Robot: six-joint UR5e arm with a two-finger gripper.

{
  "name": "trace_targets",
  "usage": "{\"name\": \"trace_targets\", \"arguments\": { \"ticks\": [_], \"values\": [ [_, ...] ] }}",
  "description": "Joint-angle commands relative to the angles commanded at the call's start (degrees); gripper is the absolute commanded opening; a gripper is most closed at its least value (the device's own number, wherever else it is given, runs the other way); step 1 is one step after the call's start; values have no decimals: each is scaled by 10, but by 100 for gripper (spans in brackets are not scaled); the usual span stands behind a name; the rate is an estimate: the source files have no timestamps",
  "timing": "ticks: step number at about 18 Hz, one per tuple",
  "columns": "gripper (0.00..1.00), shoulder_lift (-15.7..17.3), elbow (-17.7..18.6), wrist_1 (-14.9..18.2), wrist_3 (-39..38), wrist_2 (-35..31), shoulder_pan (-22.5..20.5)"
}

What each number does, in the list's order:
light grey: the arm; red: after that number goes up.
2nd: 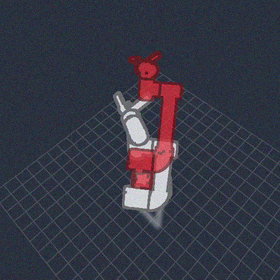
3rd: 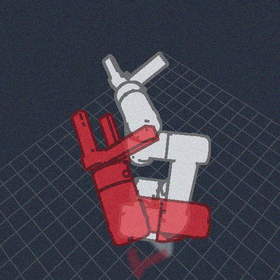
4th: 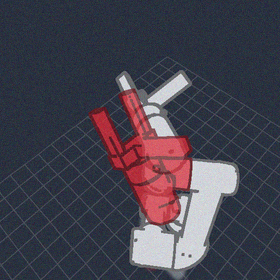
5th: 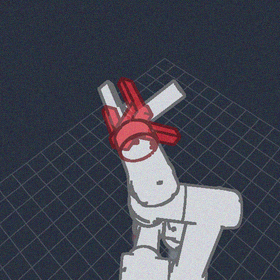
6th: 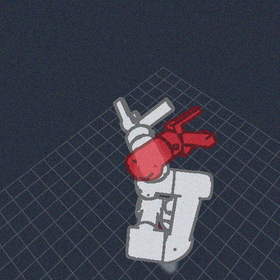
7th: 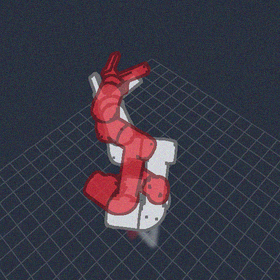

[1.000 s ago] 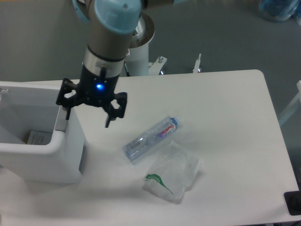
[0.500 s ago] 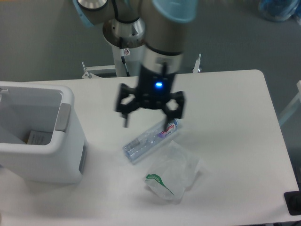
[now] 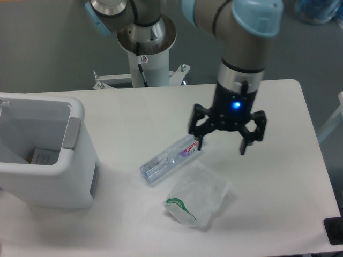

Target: Open the trash can

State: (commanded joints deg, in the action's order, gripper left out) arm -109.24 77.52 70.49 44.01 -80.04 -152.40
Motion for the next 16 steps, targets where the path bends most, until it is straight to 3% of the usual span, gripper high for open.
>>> {"name": "trace_targets", "arguments": {
  "ticks": [3,10,16],
  "values": [
    [100,-33,-5,-11,46,-49,-22],
    [100,-51,-2,-25,213,-99,-31],
    [100,-67,-1,-29,272,-101,-69]
  ]
}}
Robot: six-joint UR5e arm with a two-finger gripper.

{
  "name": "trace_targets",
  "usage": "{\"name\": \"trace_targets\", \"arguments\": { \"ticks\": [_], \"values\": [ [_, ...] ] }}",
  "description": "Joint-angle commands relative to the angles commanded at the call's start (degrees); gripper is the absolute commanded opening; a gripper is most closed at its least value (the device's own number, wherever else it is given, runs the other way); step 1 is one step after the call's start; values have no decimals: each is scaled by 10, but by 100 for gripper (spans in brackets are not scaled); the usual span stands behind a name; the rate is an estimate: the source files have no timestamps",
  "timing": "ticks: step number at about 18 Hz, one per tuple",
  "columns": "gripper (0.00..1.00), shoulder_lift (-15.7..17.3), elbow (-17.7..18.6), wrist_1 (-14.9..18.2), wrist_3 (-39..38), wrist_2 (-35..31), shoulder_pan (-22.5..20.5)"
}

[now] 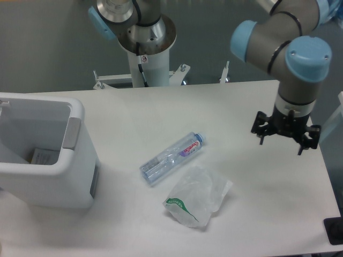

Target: Open the trash can

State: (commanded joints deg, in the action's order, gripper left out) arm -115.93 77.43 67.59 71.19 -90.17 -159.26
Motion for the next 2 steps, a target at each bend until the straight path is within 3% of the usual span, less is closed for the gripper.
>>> {"name": "trace_targets", "arguments": {
  "ticks": [2],
  "values": [
    [100,-2,0,0,2,0,-1]
  ]
}}
